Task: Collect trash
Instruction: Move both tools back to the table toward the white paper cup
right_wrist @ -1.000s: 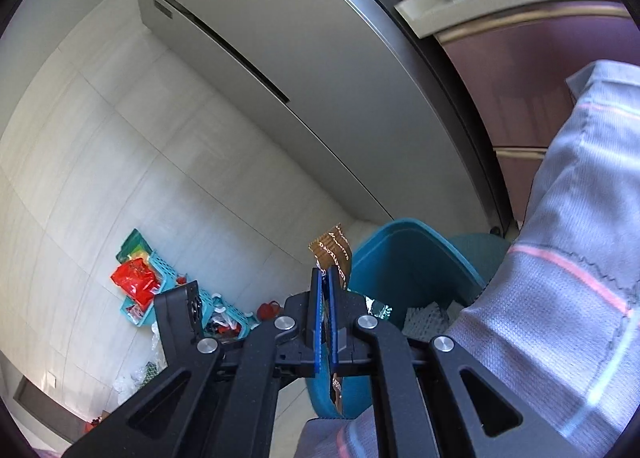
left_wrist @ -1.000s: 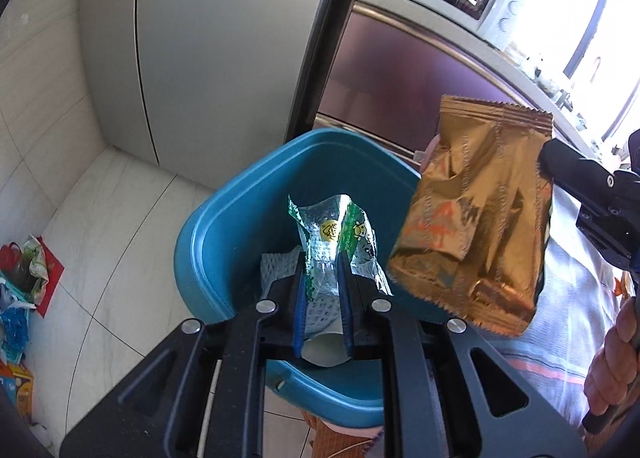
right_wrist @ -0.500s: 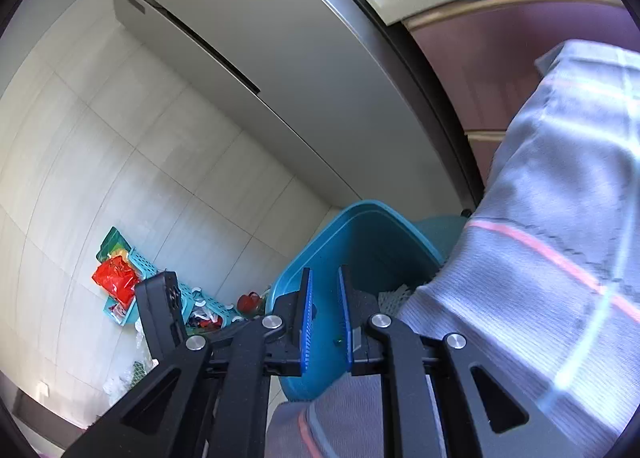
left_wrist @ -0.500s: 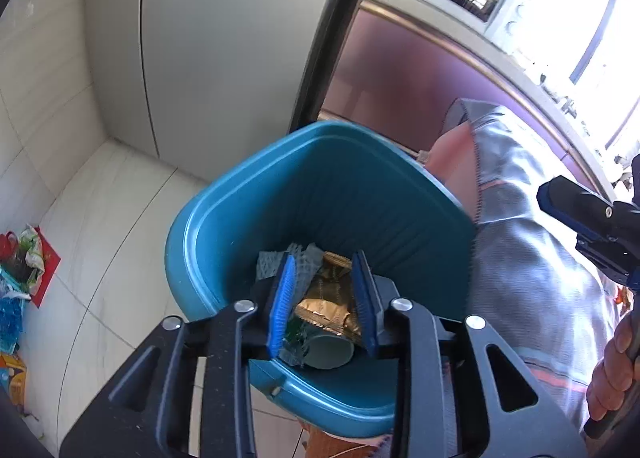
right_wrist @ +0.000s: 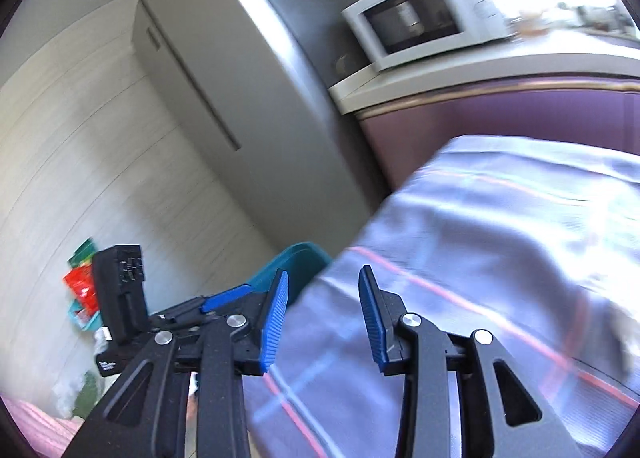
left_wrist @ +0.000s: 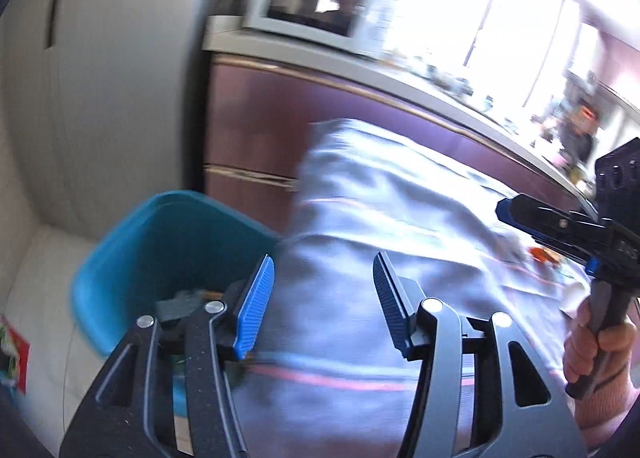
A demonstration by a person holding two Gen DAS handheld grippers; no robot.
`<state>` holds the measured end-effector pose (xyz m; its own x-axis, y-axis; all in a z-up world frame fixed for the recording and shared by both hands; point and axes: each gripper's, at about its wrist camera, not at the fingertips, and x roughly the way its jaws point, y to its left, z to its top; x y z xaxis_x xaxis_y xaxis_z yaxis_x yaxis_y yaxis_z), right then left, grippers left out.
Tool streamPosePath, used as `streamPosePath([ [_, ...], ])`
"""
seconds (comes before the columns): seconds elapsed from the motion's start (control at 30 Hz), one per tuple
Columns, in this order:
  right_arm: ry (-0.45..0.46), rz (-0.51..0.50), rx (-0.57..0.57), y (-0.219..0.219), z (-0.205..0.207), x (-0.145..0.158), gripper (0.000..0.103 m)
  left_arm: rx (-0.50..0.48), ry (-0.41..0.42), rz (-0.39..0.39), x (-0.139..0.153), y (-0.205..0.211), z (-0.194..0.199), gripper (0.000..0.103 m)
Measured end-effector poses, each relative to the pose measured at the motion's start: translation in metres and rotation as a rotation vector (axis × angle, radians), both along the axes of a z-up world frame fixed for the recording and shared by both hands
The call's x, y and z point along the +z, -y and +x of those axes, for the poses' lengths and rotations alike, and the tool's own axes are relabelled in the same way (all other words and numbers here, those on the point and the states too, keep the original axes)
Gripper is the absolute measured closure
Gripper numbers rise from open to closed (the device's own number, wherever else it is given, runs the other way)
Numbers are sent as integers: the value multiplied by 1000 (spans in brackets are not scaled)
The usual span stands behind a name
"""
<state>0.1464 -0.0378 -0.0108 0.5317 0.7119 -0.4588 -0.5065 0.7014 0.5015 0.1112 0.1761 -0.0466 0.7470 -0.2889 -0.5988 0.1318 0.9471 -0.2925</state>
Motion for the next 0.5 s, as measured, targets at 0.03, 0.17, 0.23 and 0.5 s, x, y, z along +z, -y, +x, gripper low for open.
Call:
streamPosePath([
  [0.03, 4, -1, -27, 14, -5, 0, 68, -27, 4, -2, 2, 11, 1, 51],
  [0.17, 16, -21, -154, 67, -24, 0, 67, -145, 13, -9, 6, 57, 2, 51],
  [0.23, 17, -23, -220, 94, -35, 1, 67, -205, 12, -12, 7, 81, 3, 51],
  [0.5, 21, -30, -498, 197, -82, -3, 67, -486, -6, -21, 5, 189, -12, 51],
])
